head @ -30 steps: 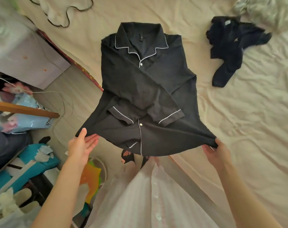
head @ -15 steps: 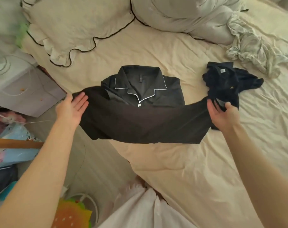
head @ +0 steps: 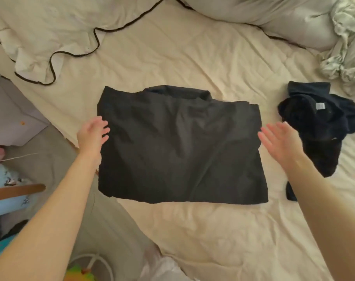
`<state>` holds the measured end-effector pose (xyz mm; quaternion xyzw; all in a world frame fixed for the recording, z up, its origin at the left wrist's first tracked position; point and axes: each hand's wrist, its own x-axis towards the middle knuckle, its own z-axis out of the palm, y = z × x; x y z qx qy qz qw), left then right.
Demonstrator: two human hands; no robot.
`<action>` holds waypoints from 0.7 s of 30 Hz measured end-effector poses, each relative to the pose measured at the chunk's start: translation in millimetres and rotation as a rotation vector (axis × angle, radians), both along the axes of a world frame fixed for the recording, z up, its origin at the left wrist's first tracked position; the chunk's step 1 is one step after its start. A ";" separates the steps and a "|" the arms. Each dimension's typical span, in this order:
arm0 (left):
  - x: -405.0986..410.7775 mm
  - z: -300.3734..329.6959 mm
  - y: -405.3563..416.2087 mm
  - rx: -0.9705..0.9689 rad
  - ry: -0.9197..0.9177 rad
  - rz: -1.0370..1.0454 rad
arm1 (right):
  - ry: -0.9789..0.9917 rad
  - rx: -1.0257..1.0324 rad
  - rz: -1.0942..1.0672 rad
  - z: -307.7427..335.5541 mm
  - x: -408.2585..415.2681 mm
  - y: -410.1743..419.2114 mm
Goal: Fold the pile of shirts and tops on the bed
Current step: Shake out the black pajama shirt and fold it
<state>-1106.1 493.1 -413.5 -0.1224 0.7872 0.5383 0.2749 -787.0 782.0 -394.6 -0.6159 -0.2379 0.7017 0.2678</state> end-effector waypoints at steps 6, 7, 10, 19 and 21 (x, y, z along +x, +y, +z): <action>81.2 -54.2 -87.0 -0.406 -0.245 0.319 | -0.488 -0.331 -0.063 -50.3 78.4 -115.6; 87.4 -62.0 -96.9 -0.374 -0.409 0.362 | -0.498 -0.382 -0.081 -55.5 86.6 -131.4; 96.2 -70.7 -100.6 -0.099 -0.753 0.443 | -0.281 -0.535 -0.111 -69.1 91.2 -149.6; 91.5 -84.9 -90.5 0.058 -0.887 0.634 | -0.116 -0.517 -0.484 -77.6 85.6 -116.1; 93.2 -86.5 -93.0 0.113 -0.901 0.661 | -0.156 -0.496 -0.472 -77.4 95.4 -117.0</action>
